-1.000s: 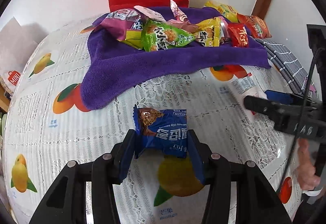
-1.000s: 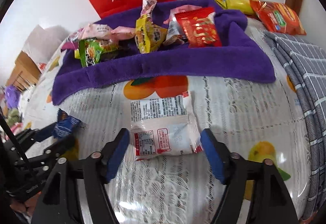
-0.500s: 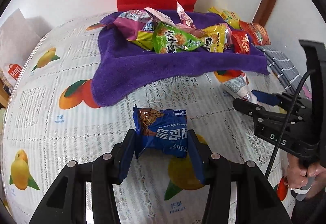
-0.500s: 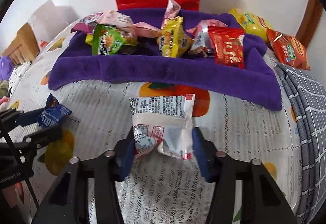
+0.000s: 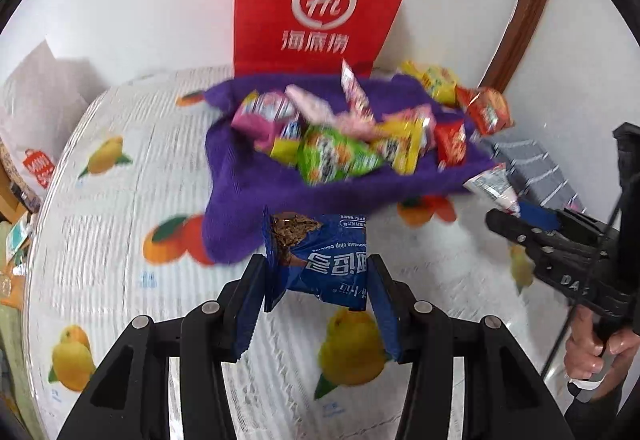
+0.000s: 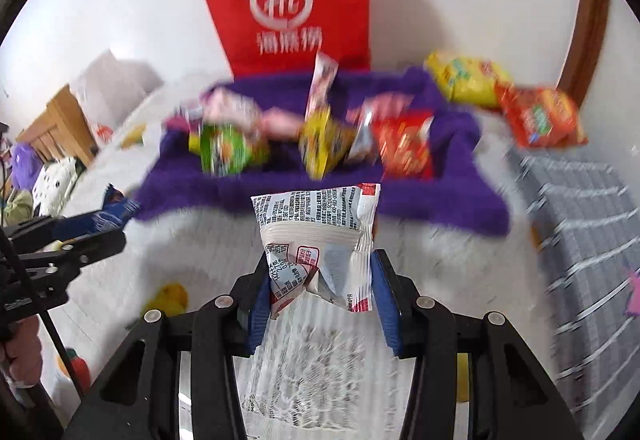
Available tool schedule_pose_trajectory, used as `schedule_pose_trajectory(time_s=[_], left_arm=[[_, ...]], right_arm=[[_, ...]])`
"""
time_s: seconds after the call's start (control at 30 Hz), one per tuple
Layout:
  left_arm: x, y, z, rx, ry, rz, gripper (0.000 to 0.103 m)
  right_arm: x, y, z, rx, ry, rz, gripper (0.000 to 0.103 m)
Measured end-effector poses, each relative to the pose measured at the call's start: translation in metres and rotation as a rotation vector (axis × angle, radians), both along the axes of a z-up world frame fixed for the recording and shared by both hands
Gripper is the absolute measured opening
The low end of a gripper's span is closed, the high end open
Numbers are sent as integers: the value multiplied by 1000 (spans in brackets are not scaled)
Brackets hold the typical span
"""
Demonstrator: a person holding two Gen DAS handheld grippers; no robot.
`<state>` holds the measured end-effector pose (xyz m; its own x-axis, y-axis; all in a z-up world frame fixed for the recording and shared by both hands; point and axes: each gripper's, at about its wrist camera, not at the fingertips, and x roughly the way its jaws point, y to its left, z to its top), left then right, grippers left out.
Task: Organize snacks
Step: 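Carry the blue packet and white packet with both tools over the towel, then lower the white packet onto the towel with right tool while left tool releases blue packet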
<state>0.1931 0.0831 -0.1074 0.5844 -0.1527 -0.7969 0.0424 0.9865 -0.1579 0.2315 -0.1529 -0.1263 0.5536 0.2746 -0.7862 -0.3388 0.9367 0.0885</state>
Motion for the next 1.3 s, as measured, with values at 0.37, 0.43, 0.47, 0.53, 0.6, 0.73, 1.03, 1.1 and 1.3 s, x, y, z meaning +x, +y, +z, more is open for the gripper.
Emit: schedule_pose_trajectory(time_s=[0.37, 0.43, 0.47, 0.53, 0.6, 0.73, 1.03, 1.1, 1.3], left_arm=[[55, -11, 41, 21, -25, 1, 48], [67, -12, 45, 24, -27, 1, 48], [71, -13, 47, 27, -30, 1, 48], [82, -15, 52, 36, -36, -3, 48], [94, -17, 57, 43, -42, 0, 48], [115, -21, 61, 70, -53, 18, 48], [157, -18, 32, 68, 11, 33, 48], [162, -17, 26, 57, 20, 31, 48], [166, -17, 14, 43, 37, 24, 48]], right_arm=[[53, -15, 43, 33, -33, -18, 46], [63, -16, 46, 34, -37, -19, 46], [70, -16, 49, 33, -40, -23, 46], [81, -15, 55, 41, -45, -25, 46], [93, -12, 61, 58, -45, -16, 47], [114, 0, 65, 57, -43, 1, 47], [158, 24, 29, 36, 59, 30, 47], [162, 24, 23, 42, 72, 33, 47], [167, 30, 9, 3, 103, 50, 48]])
